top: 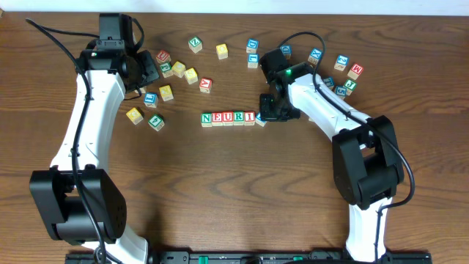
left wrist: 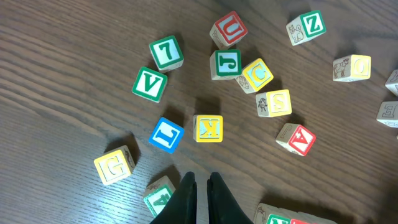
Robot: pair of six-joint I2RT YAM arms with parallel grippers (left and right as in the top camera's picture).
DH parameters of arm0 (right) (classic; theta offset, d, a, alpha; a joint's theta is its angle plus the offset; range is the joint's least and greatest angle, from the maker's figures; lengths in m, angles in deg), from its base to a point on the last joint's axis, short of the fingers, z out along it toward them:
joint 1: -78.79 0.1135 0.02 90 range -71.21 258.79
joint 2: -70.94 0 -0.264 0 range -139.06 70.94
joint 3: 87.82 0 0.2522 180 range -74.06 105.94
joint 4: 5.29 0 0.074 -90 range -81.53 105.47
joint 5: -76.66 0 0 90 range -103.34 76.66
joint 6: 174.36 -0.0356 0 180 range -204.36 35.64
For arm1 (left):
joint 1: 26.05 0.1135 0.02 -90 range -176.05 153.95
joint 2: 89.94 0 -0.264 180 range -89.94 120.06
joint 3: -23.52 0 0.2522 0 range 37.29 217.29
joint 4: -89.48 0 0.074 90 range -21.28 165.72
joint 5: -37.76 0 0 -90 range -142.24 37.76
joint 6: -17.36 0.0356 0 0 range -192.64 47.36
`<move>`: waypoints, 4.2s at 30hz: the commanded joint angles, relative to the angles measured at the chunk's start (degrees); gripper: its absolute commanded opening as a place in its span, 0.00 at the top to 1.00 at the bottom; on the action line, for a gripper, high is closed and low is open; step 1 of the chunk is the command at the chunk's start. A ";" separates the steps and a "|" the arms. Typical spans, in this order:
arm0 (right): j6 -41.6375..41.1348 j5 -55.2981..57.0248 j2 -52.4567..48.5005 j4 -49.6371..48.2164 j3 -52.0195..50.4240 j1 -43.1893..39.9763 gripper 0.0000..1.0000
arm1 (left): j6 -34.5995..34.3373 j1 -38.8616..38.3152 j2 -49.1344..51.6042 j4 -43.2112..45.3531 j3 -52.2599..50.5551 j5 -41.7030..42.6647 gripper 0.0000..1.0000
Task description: Spell out NEURIPS
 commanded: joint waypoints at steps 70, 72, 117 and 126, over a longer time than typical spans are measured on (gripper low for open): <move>3.43 0.57 -3.93 -13.66 1.53 3.23 0.99 | 0.09 0.07 0.52 0.26 -0.46 -0.94 0.92; 3.43 1.49 -3.93 -12.85 1.53 3.23 0.99 | 0.09 0.07 0.52 0.26 -0.46 -0.94 0.92; 3.04 1.29 -0.44 -8.61 1.16 1.64 0.96 | 0.09 0.07 0.52 0.22 -0.46 -0.92 0.92; 3.23 1.55 -0.48 -8.61 1.14 3.23 0.96 | 0.09 0.07 0.52 0.20 -0.46 -0.92 0.92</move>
